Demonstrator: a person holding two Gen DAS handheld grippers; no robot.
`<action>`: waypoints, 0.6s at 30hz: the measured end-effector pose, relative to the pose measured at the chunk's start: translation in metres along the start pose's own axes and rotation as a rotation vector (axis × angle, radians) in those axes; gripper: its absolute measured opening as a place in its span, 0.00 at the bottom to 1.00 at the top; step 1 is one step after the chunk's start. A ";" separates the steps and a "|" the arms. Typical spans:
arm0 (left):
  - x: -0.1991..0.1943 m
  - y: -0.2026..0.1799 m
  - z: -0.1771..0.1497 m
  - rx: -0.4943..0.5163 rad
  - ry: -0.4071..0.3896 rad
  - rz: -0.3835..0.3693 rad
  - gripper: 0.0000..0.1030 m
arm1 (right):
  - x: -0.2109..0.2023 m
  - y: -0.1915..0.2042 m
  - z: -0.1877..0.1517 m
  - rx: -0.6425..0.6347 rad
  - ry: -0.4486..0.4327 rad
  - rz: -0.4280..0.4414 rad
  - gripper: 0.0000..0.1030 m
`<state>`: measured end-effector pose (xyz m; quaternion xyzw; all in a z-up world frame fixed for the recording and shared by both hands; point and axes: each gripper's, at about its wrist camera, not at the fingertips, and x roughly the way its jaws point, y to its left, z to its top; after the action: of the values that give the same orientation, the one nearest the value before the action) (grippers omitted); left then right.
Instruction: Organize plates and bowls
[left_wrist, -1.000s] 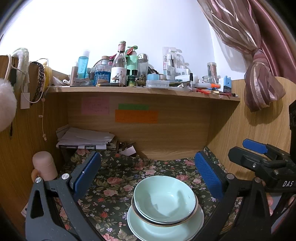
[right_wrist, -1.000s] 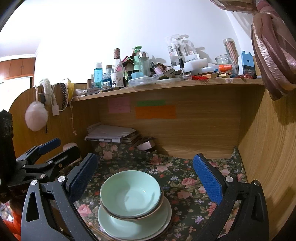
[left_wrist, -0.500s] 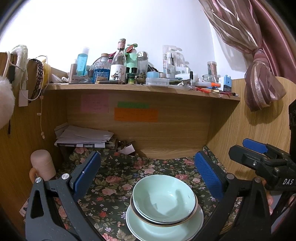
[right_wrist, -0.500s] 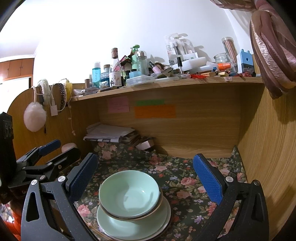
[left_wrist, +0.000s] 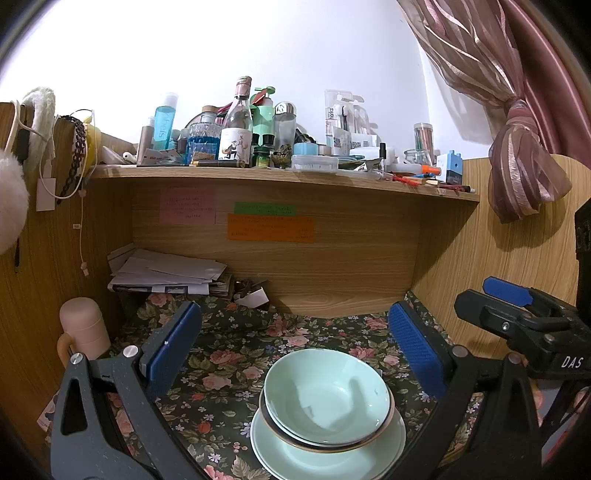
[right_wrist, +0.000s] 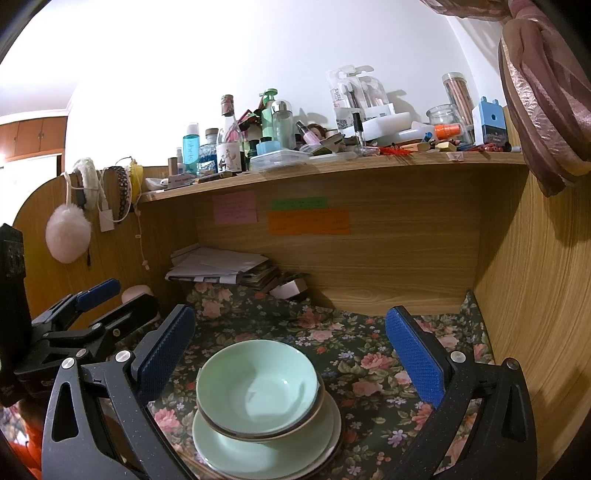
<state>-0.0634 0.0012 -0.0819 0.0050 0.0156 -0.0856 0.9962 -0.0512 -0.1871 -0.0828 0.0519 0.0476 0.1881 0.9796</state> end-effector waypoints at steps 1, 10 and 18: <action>0.000 0.000 0.000 0.000 0.000 0.000 1.00 | 0.000 0.000 0.000 0.000 0.000 0.000 1.00; 0.003 -0.001 -0.001 -0.007 0.004 0.007 1.00 | 0.000 0.001 0.000 0.001 0.001 -0.004 1.00; 0.006 -0.003 -0.001 -0.029 0.017 0.013 1.00 | 0.002 -0.002 0.000 0.010 0.006 -0.009 1.00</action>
<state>-0.0583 -0.0023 -0.0836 -0.0087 0.0254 -0.0791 0.9965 -0.0488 -0.1878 -0.0834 0.0561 0.0515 0.1836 0.9801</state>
